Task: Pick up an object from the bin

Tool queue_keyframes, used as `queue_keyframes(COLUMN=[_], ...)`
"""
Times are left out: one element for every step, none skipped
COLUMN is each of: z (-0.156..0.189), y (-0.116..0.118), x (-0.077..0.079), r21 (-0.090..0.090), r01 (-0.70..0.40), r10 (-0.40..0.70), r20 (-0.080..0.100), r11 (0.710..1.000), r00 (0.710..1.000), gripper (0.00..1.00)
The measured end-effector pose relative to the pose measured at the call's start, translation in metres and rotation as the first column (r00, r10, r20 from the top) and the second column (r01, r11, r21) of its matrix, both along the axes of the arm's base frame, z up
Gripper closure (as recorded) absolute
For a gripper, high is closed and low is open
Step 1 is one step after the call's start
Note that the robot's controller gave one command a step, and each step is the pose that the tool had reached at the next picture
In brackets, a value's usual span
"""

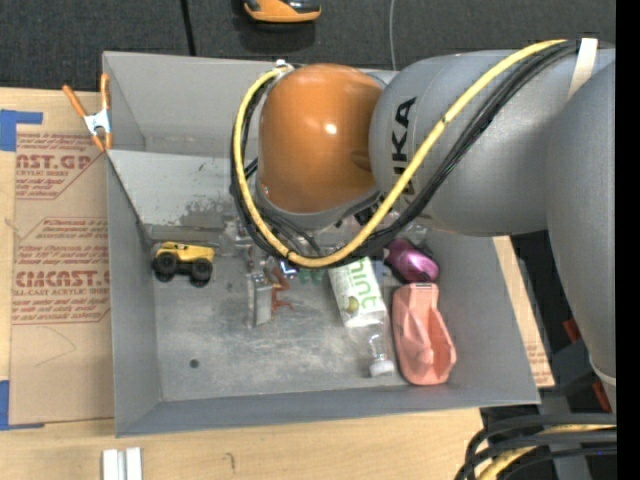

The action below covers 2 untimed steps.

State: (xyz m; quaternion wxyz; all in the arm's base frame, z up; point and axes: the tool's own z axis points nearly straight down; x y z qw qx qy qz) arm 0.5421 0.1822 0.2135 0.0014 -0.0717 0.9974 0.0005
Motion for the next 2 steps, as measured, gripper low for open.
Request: queue_keyframes(z=[-0.031,-0.053], y=[0.004,-0.006], x=[0.023,0.013], r21=[0.002,0.000], r01=[0.007,0.150], r10=[-0.007,-0.150], r20=[0.004,-0.002], r11=[1.000,0.989], r00=[1.000,0.989], gripper=[0.00,0.00])
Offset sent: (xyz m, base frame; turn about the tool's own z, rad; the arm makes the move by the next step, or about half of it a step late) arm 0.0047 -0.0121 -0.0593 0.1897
